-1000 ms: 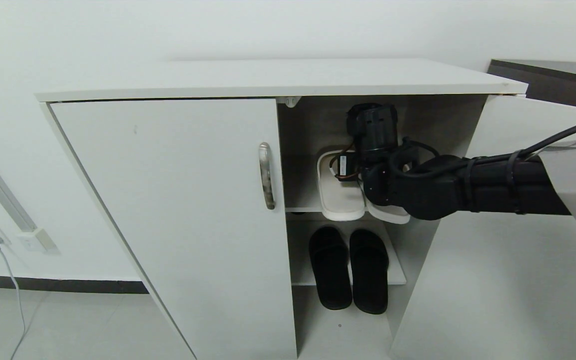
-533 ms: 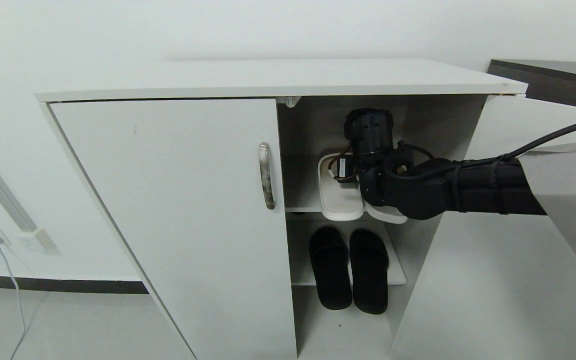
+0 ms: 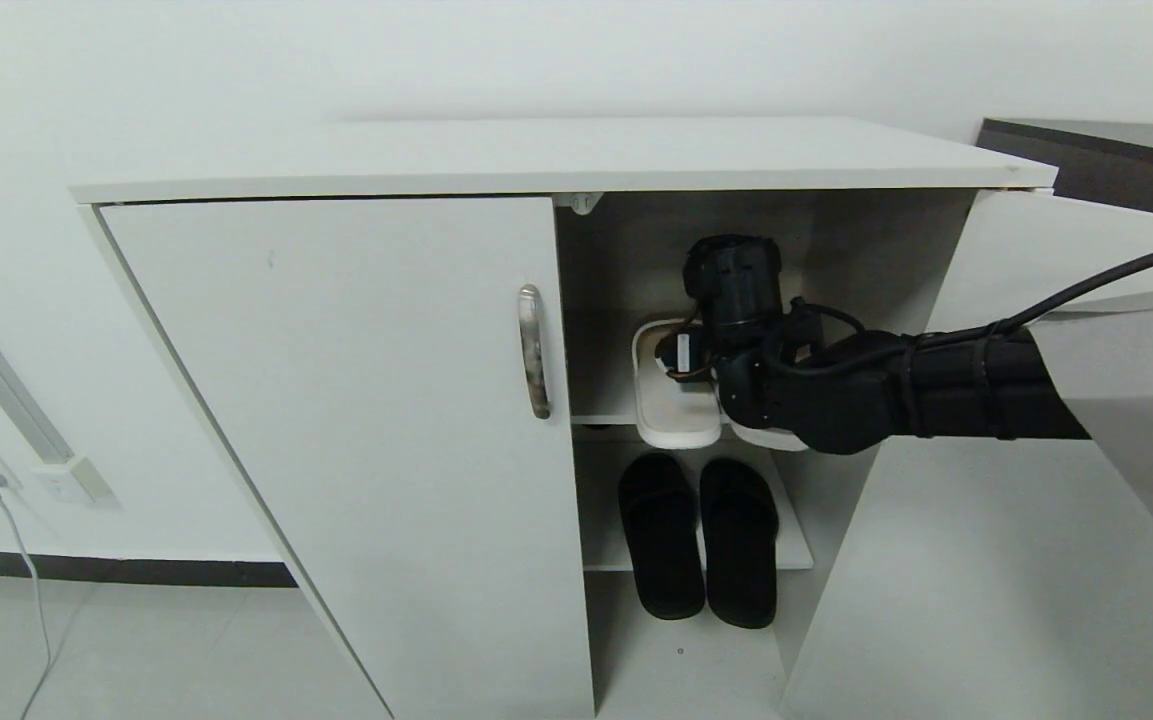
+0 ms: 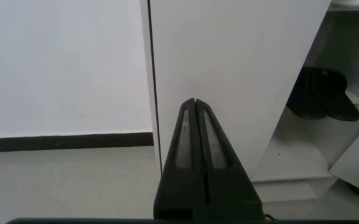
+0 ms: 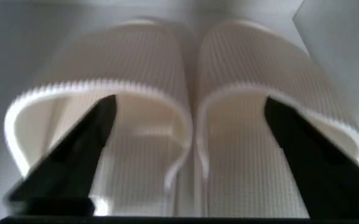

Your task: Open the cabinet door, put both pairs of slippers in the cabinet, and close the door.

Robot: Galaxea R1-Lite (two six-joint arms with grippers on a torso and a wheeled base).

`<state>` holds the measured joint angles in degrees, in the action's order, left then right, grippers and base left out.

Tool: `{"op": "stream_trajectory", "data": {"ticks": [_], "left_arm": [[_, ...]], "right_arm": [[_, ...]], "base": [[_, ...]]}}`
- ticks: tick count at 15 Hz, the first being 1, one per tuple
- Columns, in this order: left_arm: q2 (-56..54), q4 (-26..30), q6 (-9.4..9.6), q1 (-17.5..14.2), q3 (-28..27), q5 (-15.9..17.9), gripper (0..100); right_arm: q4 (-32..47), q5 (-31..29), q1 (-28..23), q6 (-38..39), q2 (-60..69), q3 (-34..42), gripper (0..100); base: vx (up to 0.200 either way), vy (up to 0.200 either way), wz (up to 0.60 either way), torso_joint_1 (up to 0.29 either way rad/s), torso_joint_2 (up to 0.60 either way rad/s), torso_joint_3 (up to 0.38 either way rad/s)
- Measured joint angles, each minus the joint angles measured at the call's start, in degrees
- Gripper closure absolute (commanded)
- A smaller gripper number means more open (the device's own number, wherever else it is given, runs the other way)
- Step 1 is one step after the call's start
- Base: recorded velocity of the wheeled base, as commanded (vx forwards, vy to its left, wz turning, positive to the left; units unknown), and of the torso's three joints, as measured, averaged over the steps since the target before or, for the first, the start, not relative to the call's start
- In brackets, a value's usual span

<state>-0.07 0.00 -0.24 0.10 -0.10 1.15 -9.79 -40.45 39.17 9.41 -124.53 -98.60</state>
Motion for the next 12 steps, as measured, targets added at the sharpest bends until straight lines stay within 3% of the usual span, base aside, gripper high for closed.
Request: {"op": "stream_trajectory", "data": {"ticks": [6, 11, 12], "left_arm": [[0.0, 0.0, 0.00, 0.0, 0.0, 0.0, 100], [0.0, 0.0, 0.04, 0.0, 0.0, 0.0, 100], [0.0, 0.0, 0.06, 0.0, 0.0, 0.0, 100]], "right_arm": [[-1.3, -0.3, 4.2, 0.5, 9.4, 12.2, 0], [-12.6, 0.2, 9.1, 0.4, 19.6, 32.1, 0], [-15.7, 0.8, 10.0, 0.4, 21.4, 36.2, 100]], "base": [[0.000, 0.000, 0.00, 0.000, 0.00, 0.000], [0.000, 0.000, 0.00, 0.000, 0.00, 0.000], [0.000, 0.000, 0.00, 0.000, 0.00, 0.000]]}}
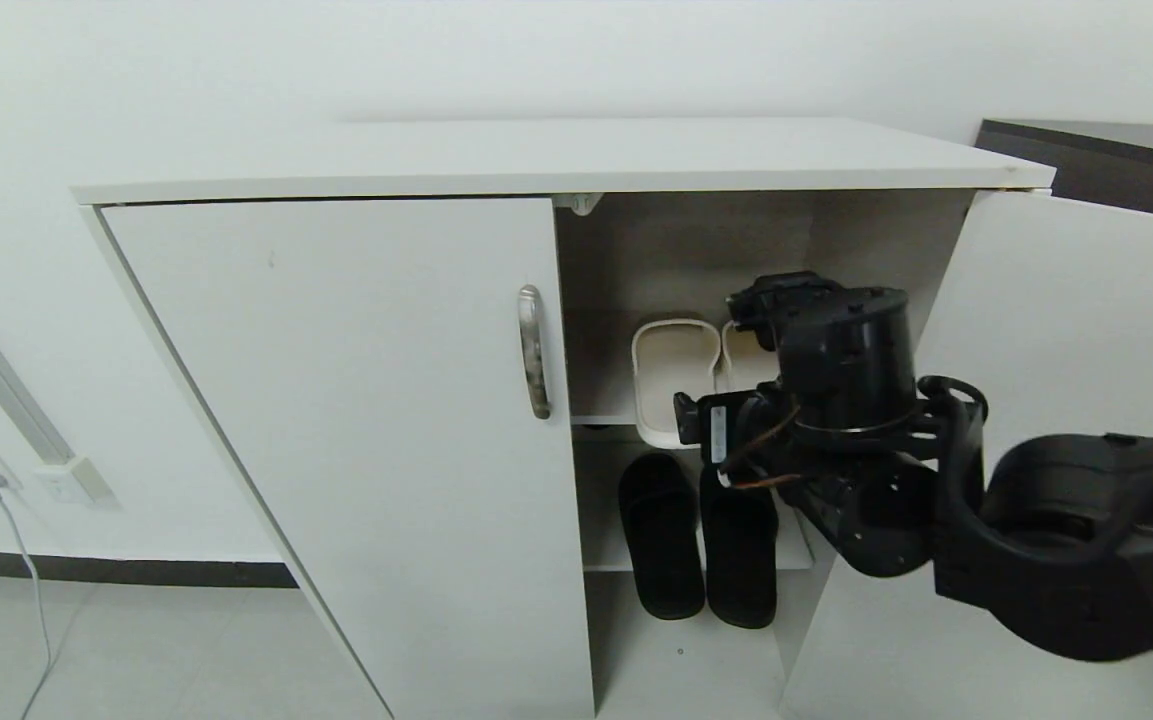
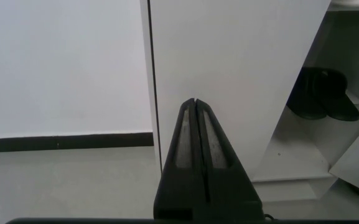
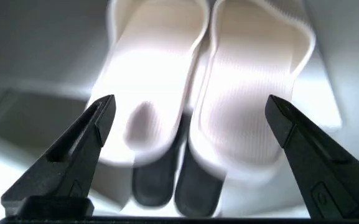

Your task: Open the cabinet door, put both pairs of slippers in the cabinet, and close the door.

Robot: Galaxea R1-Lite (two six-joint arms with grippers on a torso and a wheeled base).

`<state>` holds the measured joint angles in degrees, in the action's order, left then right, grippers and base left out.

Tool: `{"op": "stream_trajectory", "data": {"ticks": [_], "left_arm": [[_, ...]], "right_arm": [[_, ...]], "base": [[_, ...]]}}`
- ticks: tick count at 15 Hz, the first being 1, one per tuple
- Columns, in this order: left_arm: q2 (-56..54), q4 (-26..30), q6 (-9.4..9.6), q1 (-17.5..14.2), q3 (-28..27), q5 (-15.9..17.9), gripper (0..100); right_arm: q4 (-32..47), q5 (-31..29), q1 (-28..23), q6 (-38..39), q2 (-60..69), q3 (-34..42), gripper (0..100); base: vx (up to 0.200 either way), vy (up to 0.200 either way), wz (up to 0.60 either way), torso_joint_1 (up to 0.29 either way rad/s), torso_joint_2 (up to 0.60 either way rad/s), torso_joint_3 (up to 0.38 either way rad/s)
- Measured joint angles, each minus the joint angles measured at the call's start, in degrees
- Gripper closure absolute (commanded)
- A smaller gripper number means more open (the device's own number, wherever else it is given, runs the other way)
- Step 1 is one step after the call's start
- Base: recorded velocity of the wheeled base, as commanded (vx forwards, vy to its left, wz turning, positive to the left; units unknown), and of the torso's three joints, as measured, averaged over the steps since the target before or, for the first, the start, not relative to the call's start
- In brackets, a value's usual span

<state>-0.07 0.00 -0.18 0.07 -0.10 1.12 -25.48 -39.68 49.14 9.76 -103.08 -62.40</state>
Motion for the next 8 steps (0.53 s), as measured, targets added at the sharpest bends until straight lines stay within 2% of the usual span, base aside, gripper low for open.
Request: {"op": "stream_trajectory", "data": {"ticks": [4, 8], "left_arm": [[0.0, 0.0, 0.07, 0.0, 0.0, 0.1, 100], [0.0, 0.0, 0.18, 0.0, 0.0, 0.3, 100]], "right_arm": [[-12.3, 3.4, 2.0, 0.1, 3.7, 11.5, 100], [-18.1, 5.7, 3.2, 0.4, 2.5, 16.2, 100]], "base": [[0.000, 0.000, 0.00, 0.000, 0.00, 0.000], [0.000, 0.000, 0.00, 0.000, 0.00, 0.000]]}}
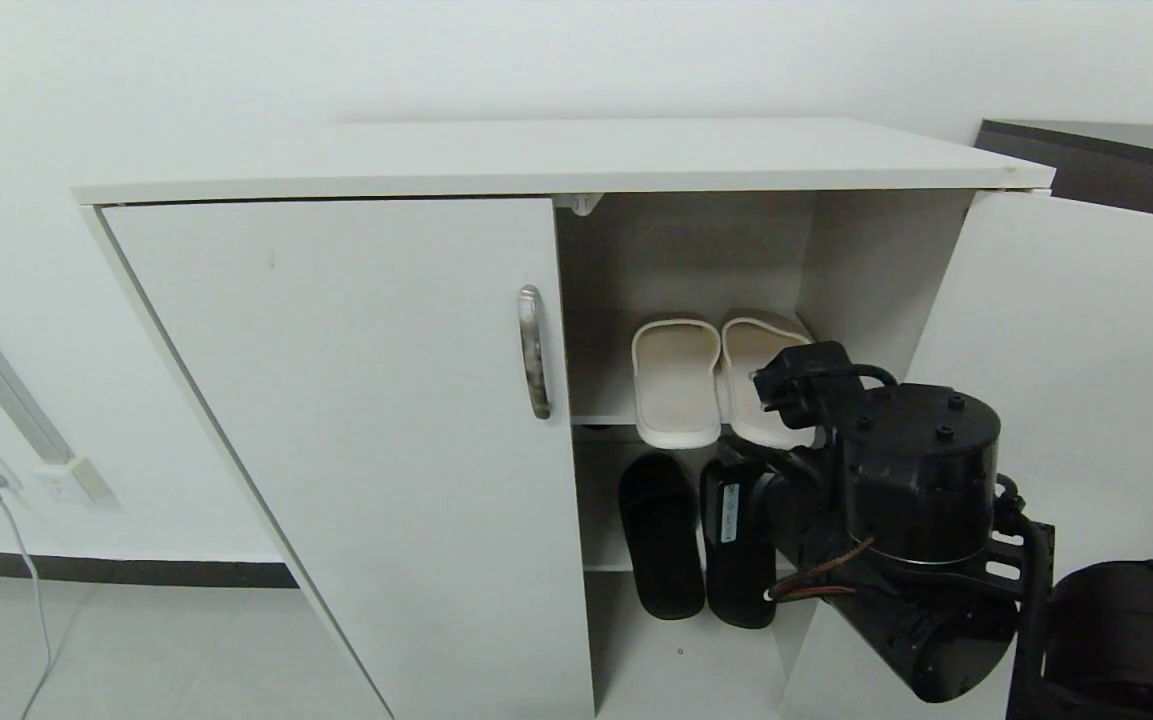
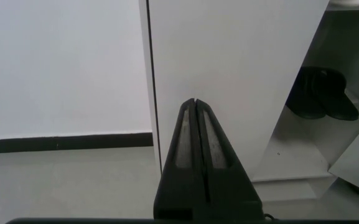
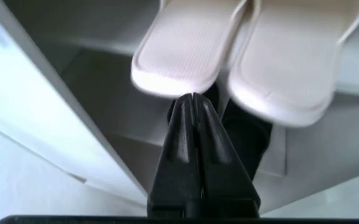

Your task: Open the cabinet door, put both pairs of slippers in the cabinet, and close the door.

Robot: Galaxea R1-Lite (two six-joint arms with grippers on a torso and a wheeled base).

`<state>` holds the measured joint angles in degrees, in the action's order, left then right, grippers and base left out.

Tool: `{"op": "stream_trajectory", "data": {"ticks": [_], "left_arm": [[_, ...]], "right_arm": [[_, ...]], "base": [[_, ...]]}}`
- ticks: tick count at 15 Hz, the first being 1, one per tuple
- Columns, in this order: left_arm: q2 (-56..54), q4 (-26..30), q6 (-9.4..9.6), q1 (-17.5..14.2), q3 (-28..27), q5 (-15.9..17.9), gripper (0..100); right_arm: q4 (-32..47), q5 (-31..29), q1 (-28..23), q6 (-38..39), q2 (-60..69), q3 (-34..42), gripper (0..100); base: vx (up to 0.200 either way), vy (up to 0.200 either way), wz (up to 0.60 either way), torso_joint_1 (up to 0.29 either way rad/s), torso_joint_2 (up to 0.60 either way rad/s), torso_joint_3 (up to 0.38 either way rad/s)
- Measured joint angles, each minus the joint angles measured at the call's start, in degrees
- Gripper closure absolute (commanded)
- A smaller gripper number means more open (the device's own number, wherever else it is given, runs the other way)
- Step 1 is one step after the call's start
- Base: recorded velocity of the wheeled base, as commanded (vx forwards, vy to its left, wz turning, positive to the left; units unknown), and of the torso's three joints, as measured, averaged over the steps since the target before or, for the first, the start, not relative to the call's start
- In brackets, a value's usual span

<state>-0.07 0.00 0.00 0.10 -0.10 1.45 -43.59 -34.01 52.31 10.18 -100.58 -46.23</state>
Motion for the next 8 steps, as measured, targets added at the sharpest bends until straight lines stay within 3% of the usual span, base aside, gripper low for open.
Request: {"op": "stream_trajectory", "data": {"ticks": [5, 8], "left_arm": [[0.0, 0.0, 0.02, 0.0, 0.0, 0.1, 100], [0.0, 0.0, 0.00, 0.0, 0.0, 0.1, 100]], "right_arm": [[-2.6, -0.1, 0.3, 0.0, -1.6, 1.4, 100], [-4.4, -0.4, 0.3, -0.2, -1.8, 2.3, 100]], "base": [[0.000, 0.000, 0.00, 0.000, 0.00, 0.000], [-0.200, 0.000, 0.00, 0.007, 0.00, 0.007]]}}
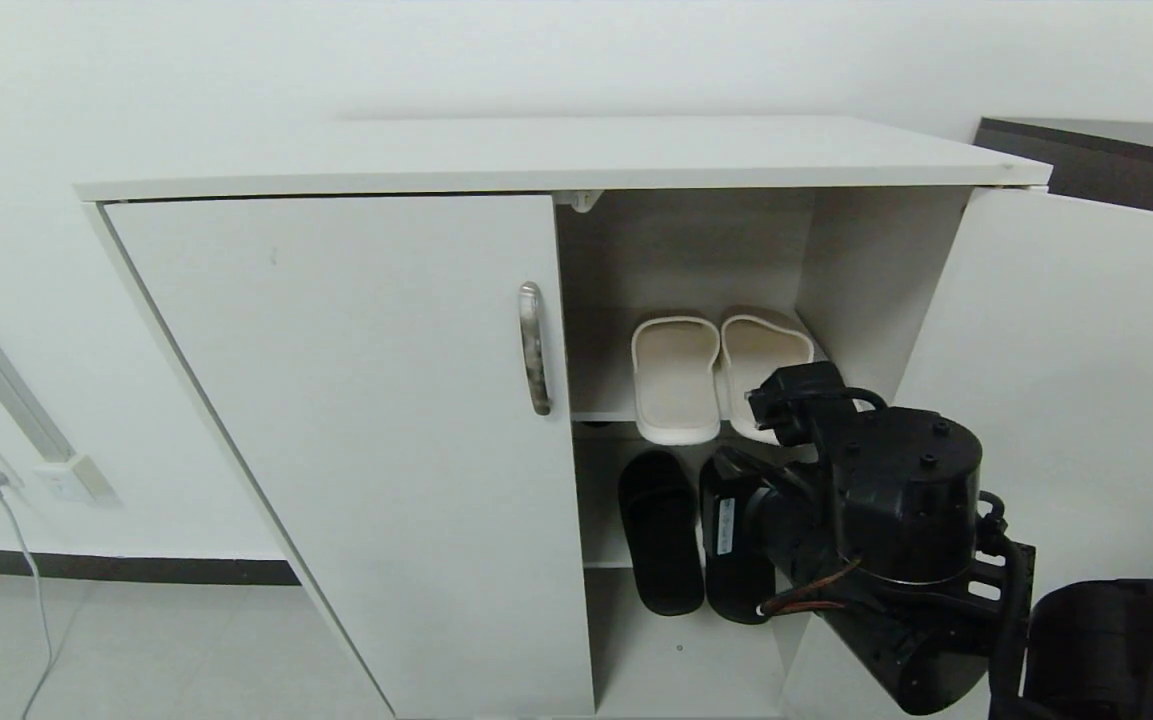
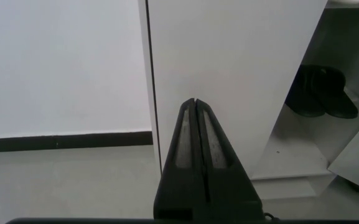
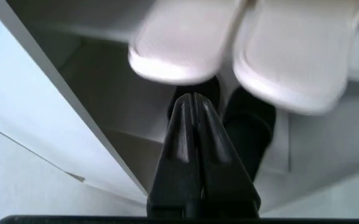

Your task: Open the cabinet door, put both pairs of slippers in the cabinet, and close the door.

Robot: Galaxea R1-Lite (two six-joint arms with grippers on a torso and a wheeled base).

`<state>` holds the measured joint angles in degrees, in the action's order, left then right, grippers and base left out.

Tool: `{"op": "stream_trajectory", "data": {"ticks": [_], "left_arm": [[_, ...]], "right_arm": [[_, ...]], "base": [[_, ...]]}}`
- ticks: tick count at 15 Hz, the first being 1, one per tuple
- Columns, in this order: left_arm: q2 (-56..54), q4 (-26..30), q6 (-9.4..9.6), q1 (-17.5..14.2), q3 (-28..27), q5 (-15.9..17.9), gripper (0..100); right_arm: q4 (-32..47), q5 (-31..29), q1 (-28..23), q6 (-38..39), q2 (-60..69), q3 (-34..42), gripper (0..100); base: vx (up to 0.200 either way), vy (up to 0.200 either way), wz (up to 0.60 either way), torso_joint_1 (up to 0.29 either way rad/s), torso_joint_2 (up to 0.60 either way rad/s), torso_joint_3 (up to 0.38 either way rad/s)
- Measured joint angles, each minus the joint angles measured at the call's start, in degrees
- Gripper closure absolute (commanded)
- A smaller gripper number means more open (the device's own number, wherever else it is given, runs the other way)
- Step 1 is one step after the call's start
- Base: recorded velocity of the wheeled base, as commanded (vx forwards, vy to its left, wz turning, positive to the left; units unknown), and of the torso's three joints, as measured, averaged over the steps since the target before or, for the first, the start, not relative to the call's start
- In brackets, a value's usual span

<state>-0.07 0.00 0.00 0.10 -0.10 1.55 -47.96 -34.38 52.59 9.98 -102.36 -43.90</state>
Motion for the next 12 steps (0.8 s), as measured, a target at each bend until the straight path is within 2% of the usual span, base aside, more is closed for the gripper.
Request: {"op": "stream_trajectory", "data": {"ticks": [12], "left_arm": [[0.0, 0.0, -0.07, 0.0, 0.0, 0.0, 100]], "right_arm": [[-0.2, -0.1, 0.0, -1.4, 1.6, 3.3, 100]], "base": [[-0.200, 0.000, 0.00, 0.000, 0.00, 0.003]]}}
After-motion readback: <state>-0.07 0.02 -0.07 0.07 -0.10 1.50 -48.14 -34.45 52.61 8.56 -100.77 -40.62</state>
